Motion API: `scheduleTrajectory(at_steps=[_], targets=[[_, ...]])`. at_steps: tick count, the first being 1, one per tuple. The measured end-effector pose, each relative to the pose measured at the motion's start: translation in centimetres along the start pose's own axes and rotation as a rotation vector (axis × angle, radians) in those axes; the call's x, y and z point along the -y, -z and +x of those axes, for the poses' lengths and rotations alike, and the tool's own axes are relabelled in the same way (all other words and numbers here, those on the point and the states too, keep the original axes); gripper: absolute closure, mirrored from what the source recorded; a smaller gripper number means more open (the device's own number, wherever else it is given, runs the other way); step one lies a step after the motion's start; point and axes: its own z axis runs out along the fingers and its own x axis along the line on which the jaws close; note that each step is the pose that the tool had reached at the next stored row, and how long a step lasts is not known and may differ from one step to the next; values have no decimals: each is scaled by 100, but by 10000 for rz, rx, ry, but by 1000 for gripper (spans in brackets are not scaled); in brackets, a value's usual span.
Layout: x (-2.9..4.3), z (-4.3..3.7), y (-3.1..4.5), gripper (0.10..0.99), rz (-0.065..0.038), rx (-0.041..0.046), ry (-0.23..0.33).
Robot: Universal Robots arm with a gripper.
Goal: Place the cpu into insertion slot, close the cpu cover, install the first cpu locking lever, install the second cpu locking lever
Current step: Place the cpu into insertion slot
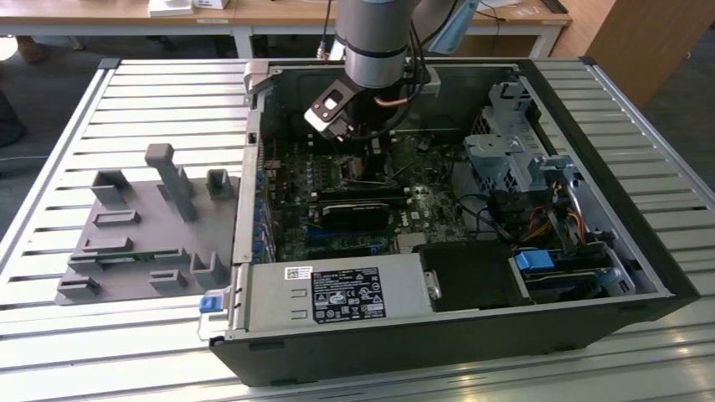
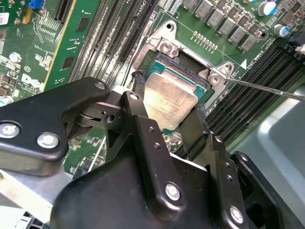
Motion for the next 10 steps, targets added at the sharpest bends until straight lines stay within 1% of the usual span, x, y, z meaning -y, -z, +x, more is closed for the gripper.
scheduleTrajectory(at_steps=[10], targets=[[3,25,-51,545,1,1,-6]])
